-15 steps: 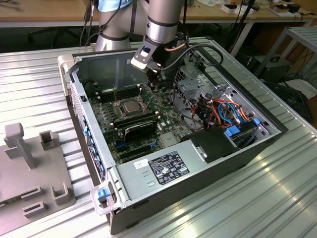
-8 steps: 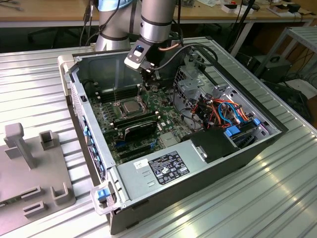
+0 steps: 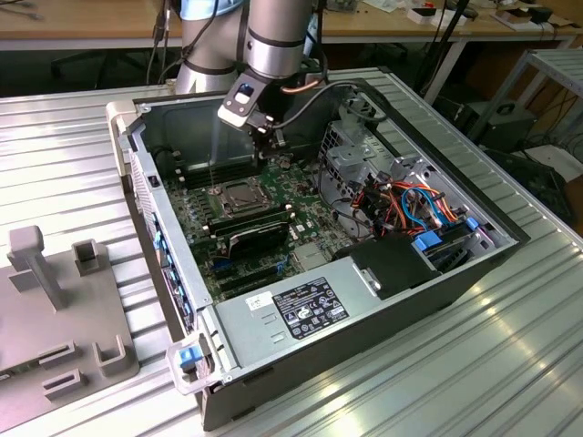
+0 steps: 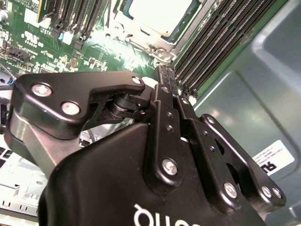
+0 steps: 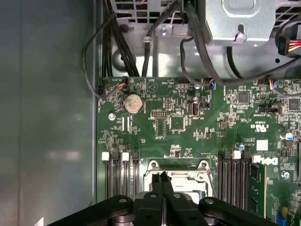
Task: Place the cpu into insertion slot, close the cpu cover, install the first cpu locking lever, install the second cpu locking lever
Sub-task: 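Close the cpu cover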
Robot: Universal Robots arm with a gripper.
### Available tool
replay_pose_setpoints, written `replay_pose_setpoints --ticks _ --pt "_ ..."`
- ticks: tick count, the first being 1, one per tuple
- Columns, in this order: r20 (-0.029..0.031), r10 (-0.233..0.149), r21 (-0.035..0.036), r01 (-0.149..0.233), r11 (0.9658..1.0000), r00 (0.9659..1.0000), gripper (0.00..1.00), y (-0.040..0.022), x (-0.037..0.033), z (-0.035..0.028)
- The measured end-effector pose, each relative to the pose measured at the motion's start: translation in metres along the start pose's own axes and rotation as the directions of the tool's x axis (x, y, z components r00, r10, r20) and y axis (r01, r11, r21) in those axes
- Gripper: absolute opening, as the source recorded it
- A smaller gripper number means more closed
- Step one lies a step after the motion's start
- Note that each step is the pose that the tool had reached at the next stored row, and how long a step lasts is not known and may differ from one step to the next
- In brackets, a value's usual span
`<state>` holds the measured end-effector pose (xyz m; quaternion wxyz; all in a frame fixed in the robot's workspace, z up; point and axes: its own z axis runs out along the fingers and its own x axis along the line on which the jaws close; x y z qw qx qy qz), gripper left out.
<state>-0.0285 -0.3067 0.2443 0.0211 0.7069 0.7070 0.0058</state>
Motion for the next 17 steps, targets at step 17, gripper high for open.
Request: replay_pose_setpoints --ticks 17 --pt "-0.0001 0.000 0.0000 0.000 1.0000 1.0000 0.11 -0.0318 -0.0092 0.0009"
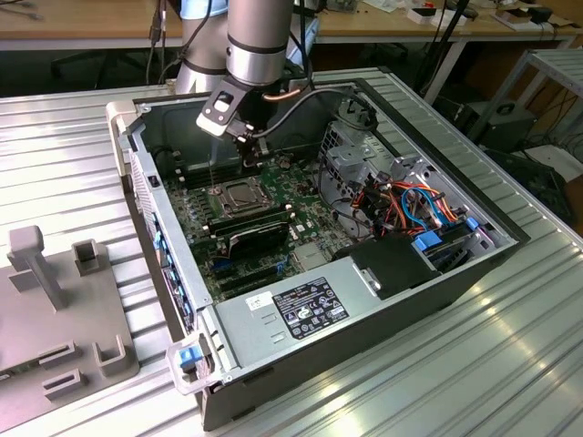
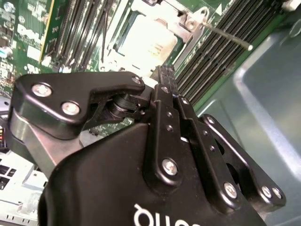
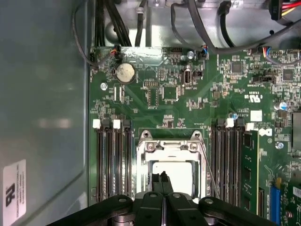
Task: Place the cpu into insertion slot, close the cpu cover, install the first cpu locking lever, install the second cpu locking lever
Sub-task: 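Close the cpu cover, then install the first cpu locking lever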
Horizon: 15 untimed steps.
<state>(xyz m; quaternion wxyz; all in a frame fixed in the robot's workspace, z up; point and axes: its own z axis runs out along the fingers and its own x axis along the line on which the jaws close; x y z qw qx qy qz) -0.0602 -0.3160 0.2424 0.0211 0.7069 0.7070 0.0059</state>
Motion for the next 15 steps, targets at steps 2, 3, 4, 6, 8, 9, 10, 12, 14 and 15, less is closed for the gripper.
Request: replay_pose_setpoints --ticks 2,3,4,6,8,9,10,12,14,15 --pt "0.0001 0.000 0.0000 0.000 1.0000 1.0000 0.11 0.0000 -0.0001 -0.0001" --pt "0.0001 0.000 0.0000 0.000 1.0000 1.0000 0.11 -0.0001 -0.0001 0.0000" --pt "0.0000 0.000 0.0000 0.000 1.0000 1.0000 0.11 -0.0001 0.0000 0.0000" --pt "0.0001 0.000 0.0000 0.000 1.0000 1.0000 0.11 -0.0002 -0.0001 -0.0001" --pt "0.0000 0.000 0.0000 0.000 1.0000 1.0000 0.11 -0.0071 -0.0003 -0.0003" --pt "0.0000 0.000 0.0000 0.000 1.0000 1.0000 0.11 -0.0073 -0.0003 -0.0003" --pt "0.0001 0.000 0.0001 0.000 1.0000 1.0000 0.11 -0.0079 -0.0003 -0.0003" --pt "0.0000 0.000 0.0001 0.000 1.0000 1.0000 0.11 -0.0097 -0.0003 -0.0004" --pt "0.0001 0.000 0.0000 0.000 1.0000 1.0000 0.11 -0.0113 -0.0003 -0.0005" --pt "0.0001 0.000 0.0000 0.000 1.0000 1.0000 0.11 -0.0113 -0.0003 -0.0005"
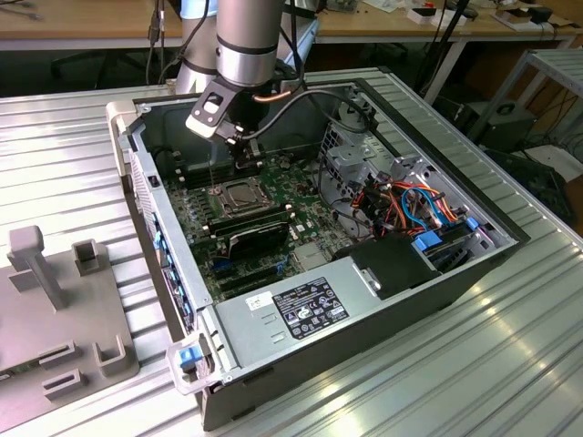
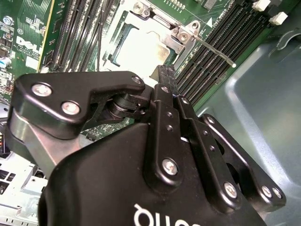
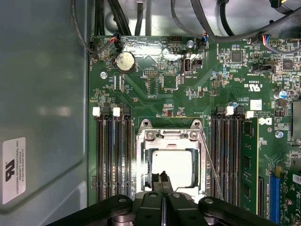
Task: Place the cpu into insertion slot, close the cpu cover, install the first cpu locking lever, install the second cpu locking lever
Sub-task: 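Install the first cpu locking lever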
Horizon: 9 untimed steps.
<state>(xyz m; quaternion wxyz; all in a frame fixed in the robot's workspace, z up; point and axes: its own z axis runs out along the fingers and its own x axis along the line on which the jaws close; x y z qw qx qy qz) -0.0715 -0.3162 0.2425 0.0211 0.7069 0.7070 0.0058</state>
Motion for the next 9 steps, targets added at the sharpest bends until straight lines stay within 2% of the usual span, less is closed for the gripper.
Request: replay_pose_setpoints --ticks 9 --pt "0.0000 -0.001 0.0000 0.001 1.0000 1.0000 0.11 -0.0004 0.0000 0.0000"
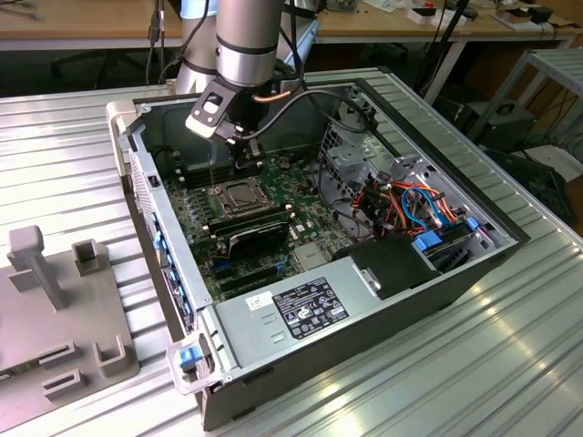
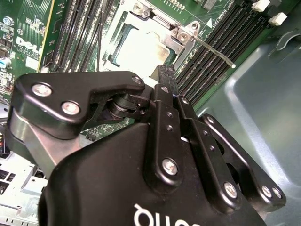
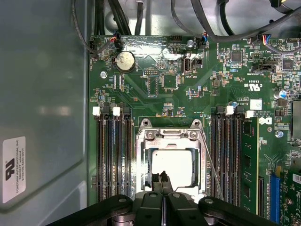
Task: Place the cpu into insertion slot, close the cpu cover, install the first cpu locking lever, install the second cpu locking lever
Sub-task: 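Install the first cpu locking lever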
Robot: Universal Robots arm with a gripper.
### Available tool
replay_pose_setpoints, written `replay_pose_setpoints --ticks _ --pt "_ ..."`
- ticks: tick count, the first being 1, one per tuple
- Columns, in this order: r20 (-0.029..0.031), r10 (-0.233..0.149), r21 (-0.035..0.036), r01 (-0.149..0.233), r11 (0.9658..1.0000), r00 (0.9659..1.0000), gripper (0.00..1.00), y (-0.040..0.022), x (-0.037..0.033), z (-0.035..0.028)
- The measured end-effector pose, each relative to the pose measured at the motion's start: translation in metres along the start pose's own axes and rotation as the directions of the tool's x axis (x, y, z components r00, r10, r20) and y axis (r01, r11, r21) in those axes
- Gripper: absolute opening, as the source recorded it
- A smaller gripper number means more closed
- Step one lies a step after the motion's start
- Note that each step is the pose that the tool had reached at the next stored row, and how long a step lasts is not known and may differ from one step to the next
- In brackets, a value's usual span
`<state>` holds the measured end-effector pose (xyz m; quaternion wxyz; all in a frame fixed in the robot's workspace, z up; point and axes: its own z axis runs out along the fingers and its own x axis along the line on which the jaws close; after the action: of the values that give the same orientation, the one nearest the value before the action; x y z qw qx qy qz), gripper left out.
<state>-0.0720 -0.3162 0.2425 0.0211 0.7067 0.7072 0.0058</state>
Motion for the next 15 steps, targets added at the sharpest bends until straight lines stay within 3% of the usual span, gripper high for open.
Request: replay_pose_setpoints --ticks 3,8,15 --pt "-0.0011 -0.031 -0.0006 0.031 0.9995 0.9995 0.11 0.0000 0.0000 0.0000" --pt "-0.0047 -0.130 -0.0031 0.130 0.9916 0.9916 0.11 0.0000 0.0000 0.0001" --pt "-0.0044 -0.144 -0.0032 0.144 0.9896 0.9896 0.11 0.0001 0.0000 -0.0013"
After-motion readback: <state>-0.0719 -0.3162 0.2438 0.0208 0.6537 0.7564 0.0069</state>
